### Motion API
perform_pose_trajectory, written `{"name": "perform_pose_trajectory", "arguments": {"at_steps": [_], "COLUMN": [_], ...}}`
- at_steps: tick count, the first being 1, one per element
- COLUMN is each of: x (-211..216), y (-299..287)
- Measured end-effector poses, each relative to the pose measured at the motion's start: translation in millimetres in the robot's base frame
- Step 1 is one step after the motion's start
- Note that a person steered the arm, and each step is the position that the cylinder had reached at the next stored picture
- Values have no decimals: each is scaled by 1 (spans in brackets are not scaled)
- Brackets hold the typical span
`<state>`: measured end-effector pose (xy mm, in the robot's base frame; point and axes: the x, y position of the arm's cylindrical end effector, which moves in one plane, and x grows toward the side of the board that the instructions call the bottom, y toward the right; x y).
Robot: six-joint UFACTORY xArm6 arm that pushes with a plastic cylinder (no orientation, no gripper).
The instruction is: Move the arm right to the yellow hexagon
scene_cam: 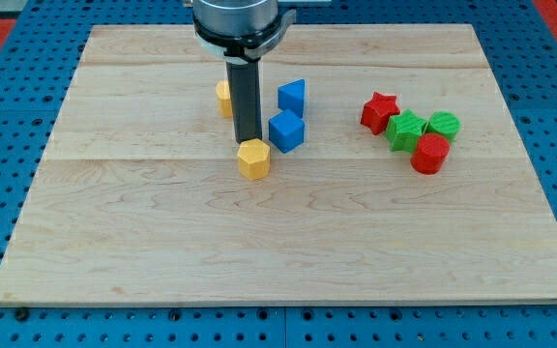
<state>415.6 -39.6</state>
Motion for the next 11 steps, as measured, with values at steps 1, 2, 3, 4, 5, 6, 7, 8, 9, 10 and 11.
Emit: {"name": "perform_pose_trajectory", "arguments": {"at_steps": [1, 2, 3, 4, 5, 6, 7, 8, 9, 10, 11], "x": [-1, 0, 34, 95, 137, 140, 126, 96, 90, 74, 35], "y": [-5, -53, -76, -74, -32, 30, 92, 123, 125, 126, 135]}}
